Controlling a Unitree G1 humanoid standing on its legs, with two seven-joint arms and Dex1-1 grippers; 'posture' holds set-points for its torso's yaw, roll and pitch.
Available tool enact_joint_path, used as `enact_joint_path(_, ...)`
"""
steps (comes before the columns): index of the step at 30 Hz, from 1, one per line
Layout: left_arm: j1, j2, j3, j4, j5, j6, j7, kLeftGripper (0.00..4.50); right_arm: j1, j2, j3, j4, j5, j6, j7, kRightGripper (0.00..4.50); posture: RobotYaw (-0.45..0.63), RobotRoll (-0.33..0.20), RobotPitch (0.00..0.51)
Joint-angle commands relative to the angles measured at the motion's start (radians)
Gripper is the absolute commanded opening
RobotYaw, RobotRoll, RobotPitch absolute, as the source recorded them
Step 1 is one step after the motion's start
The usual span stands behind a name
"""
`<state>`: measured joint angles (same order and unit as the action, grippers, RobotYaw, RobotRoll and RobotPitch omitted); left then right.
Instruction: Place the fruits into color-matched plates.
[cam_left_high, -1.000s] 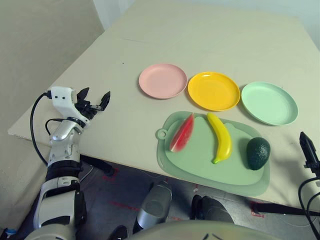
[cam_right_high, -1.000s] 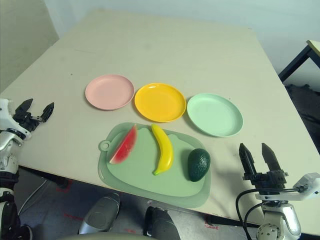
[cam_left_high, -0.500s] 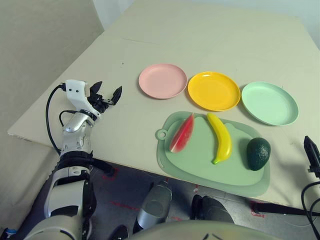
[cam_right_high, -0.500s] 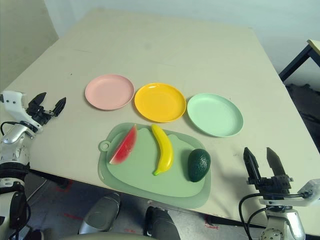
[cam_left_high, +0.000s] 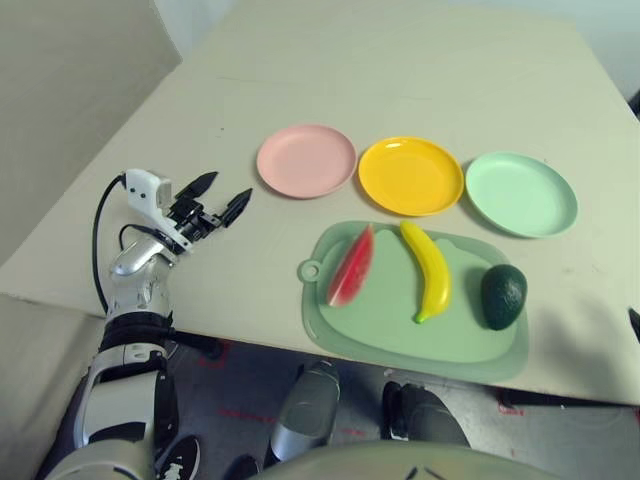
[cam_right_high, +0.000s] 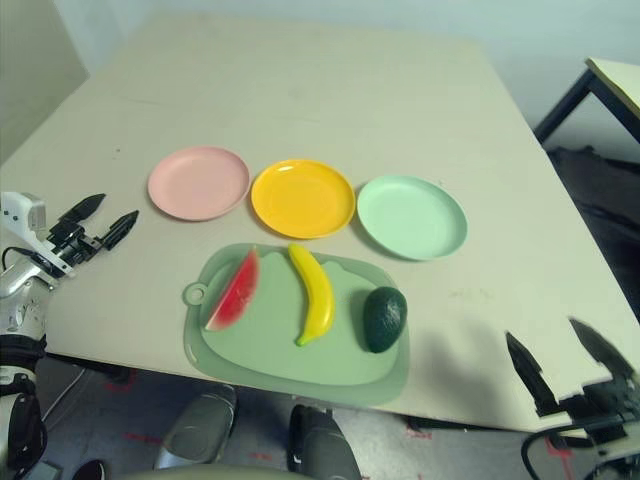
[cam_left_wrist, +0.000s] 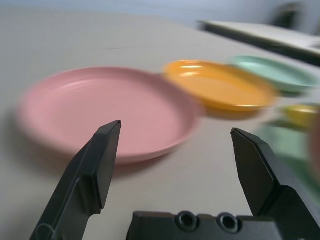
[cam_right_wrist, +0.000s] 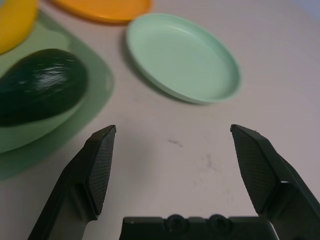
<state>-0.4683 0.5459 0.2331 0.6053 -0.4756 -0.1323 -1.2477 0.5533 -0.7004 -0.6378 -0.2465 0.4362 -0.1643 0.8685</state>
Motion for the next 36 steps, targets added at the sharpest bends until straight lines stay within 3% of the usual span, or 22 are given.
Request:
enact_joint_path(1, -0.001, 0.077, -0.043, -0.094, -0.034, 0.086, -0.175, 4.49, -0.043, -0.121, 0.042, -0.034, -0.089, 0.003, 0.061, 4.5, 0.18, 0.0, 0.19)
enact_joint_path(5, -0.008, 0.202, -0.125, -0.169, -0.012, 0.11, -0.351, 4.49, -0.266, -0.348, 0.129, -0.062, -0.12, 0.101, 0.104, 4.5, 0.17, 0.0, 0.182)
enact_joint_path(8, 0.001, 0.292, -0.219, -0.238, -0.032, 0.094, -0.367, 4.49, -0.458, -0.504, 0.287, -0.007, -0.182, 0.07, 0.215, 4.5, 0.17, 0.0, 0.173)
enact_joint_path(12, -0.007, 0.34, -0.277, -0.283, -0.049, 0.096, -0.367, 4.49, -0.675, -0.611, 0.474, 0.074, -0.247, -0.039, 0.37, 4.5, 0.19, 0.0, 0.168)
enact_joint_path(17, -0.012, 0.352, -0.298, -0.309, -0.052, 0.105, -0.367, 4.49, -0.948, -0.618, 0.682, 0.16, -0.317, -0.212, 0.578, 4.5, 0.19, 0.0, 0.165)
enact_joint_path(21, -0.012, 0.349, -0.299, -0.325, -0.049, 0.119, -0.367, 4.49, -1.08, -0.589, 0.784, 0.183, -0.323, -0.265, 0.702, 4.5, 0.2, 0.0, 0.165)
enact_joint_path(28, -0.011, 0.349, -0.304, -0.321, -0.039, 0.115, -0.367, 4.49, -1.143, -0.584, 0.895, 0.17, -0.314, -0.3, 0.746, 4.5, 0.2, 0.0, 0.171)
enact_joint_path(36, -0.028, 0.338, -0.315, -0.31, -0.021, 0.105, -0.367, 4.49, -1.139, -0.536, 0.953, 0.193, -0.351, -0.329, 0.746, 4.5, 0.21, 0.0, 0.17)
